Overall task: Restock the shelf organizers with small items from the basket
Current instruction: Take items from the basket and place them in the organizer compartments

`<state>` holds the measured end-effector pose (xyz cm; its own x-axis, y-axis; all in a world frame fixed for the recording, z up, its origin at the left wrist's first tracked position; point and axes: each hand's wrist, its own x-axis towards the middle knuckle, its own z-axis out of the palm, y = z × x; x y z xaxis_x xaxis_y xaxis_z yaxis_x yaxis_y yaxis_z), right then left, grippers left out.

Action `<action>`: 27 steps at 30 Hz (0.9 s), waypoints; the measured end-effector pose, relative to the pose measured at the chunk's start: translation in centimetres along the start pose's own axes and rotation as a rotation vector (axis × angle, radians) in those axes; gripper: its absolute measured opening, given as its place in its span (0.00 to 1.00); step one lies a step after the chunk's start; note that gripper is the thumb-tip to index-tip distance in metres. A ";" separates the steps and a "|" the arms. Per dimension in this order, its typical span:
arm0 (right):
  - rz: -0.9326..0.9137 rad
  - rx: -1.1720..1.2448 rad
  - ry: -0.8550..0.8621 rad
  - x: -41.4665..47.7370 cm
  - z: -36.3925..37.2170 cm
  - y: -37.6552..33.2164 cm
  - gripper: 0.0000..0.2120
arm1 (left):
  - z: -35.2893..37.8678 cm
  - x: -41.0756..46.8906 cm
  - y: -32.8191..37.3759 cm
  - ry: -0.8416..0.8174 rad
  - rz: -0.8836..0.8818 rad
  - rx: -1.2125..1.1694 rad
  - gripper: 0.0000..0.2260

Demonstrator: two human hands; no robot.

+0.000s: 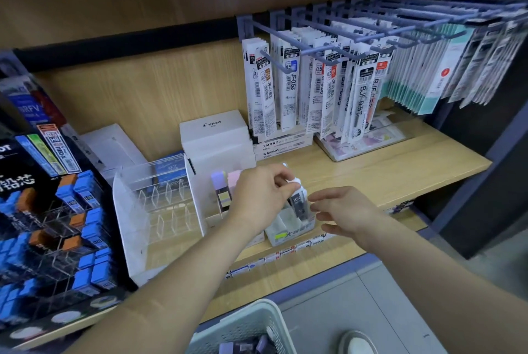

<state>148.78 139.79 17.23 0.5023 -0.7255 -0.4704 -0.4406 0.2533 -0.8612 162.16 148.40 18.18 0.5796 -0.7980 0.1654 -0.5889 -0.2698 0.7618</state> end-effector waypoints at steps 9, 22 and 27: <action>0.040 0.086 -0.049 -0.2 -0.2 0.0 0.08 | 2.1 0.1 -0.5 -0.027 0.110 0.178 0.03; -0.135 -0.211 -0.018 -1.8 -1.8 -0.5 0.09 | -2.2 -3.4 -0.7 0.029 0.018 0.004 0.09; -0.302 -0.392 -0.075 -4.3 -0.8 -1.3 0.10 | -7.0 -7.2 -1.8 -0.069 -0.176 -0.186 0.06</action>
<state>146.59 142.11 20.55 0.6963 -0.6778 -0.2359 -0.5065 -0.2312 -0.8307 163.01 158.40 19.95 0.6202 -0.7842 -0.0181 -0.3654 -0.3093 0.8780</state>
